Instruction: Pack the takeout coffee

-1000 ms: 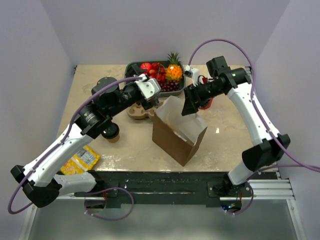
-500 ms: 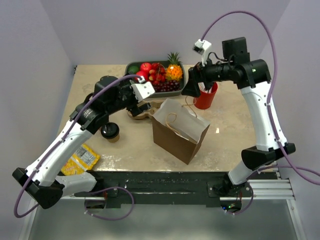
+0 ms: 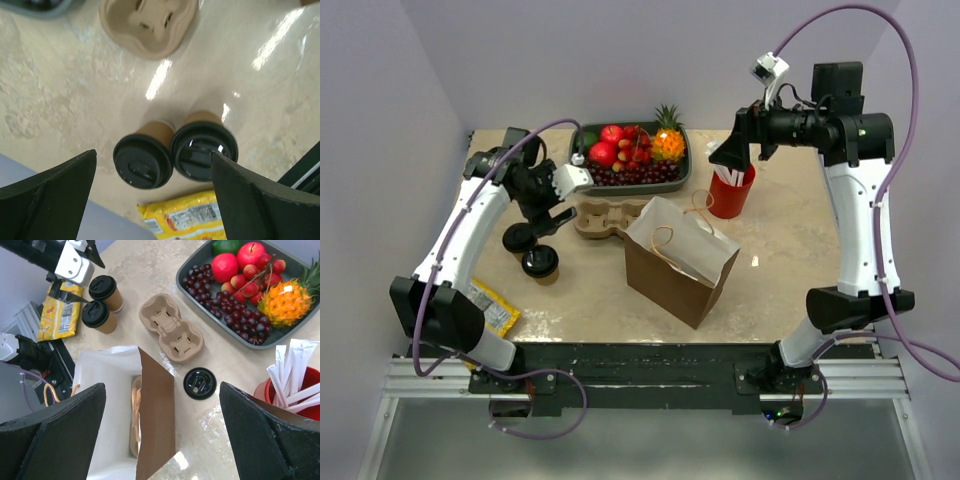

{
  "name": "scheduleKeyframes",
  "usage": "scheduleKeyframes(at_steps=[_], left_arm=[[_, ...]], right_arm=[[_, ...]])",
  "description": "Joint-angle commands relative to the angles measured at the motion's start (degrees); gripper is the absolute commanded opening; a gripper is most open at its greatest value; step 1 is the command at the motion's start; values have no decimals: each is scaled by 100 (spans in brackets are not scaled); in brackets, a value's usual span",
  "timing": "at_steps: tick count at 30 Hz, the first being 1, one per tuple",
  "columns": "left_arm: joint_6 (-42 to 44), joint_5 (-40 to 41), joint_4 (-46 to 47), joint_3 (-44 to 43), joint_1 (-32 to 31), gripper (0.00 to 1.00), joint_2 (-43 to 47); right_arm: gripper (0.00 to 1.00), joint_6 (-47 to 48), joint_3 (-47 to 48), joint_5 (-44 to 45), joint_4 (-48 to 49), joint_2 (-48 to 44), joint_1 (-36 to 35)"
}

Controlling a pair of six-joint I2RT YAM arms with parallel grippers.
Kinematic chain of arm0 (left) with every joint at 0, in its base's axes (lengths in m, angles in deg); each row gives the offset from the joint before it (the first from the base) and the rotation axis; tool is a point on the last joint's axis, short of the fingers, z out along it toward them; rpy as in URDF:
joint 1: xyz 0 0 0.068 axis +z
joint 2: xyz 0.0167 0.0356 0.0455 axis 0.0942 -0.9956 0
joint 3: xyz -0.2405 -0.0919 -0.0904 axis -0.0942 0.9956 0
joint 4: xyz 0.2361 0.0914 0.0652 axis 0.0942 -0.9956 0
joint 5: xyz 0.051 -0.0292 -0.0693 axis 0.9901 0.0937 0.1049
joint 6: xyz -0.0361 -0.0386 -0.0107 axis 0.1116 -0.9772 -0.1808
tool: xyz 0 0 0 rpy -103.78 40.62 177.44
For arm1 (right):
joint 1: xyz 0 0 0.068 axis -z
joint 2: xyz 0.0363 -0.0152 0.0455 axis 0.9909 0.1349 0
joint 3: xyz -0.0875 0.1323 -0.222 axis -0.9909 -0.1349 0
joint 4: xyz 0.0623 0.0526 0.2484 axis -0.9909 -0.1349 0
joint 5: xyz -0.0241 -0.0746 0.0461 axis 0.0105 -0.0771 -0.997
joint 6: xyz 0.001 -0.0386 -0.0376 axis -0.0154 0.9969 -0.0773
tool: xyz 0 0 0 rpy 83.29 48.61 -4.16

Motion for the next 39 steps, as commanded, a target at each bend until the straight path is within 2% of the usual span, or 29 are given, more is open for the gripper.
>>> scheduleKeyframes(at_steps=[1, 8, 20, 30, 39], left_arm=[[730, -78, -935, -122, 299, 100, -47], [564, -183, -926, 450, 290, 100, -301], [502, 599, -478, 758, 290, 100, -565], [485, 476, -697, 846, 273, 100, -636], [406, 511, -750, 1117, 158, 93, -539]], right_arm=[[99, 47, 133, -610, 79, 37, 33], [99, 29, 80, -768, 88, 64, 41], [99, 143, -237, -821, 62, -51, 33], [99, 152, -210, -830, 71, 63, 33], [99, 179, -175, -891, 44, 151, 41]])
